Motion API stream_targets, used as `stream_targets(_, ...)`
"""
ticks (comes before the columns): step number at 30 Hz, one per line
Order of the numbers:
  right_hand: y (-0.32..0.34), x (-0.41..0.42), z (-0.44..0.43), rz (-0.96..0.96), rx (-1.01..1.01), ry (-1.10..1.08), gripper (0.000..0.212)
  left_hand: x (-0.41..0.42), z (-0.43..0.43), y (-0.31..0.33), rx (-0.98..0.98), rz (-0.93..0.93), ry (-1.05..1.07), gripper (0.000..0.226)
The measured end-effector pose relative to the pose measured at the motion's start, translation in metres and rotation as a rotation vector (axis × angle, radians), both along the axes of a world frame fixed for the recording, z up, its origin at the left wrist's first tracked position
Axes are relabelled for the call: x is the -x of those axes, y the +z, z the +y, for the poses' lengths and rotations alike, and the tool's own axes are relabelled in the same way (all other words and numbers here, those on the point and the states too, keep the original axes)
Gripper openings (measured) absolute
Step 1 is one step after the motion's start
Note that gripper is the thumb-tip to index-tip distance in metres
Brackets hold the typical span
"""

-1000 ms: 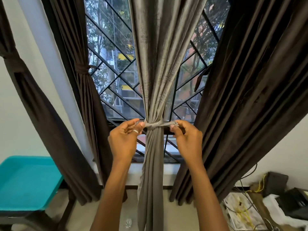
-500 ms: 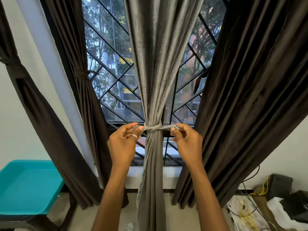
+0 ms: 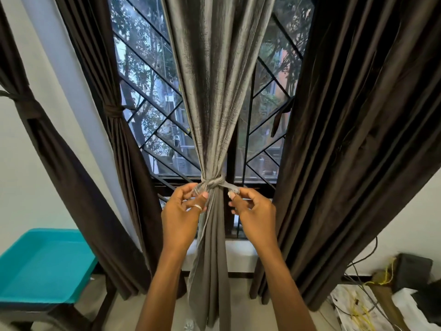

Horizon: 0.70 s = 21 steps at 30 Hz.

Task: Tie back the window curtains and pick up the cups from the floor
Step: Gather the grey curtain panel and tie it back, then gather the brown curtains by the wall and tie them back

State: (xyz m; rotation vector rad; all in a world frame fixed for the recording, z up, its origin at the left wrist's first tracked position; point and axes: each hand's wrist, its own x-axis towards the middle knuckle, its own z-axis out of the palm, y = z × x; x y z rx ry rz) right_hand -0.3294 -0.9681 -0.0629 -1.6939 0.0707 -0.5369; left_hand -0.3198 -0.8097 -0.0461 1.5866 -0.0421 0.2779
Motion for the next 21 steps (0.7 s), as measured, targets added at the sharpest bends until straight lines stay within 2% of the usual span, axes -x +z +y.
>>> stream_targets(4,-0.004,0.005,-0.004,0.026,-0.052,0.066,0.019,0.012,-0.012,0.0,0.029,0.028,0.028,0.033)
stream_targets(12,-0.019,0.024,-0.034,0.078,-0.056,0.088,0.02,0.037,-0.043,-0.015,0.005,0.083,0.05,0.034)
stream_targets(21,-0.036,0.039,-0.082,0.144,-0.046,-0.106,0.013,0.034,-0.094,-0.021,-0.053,0.141,-0.096,0.023)
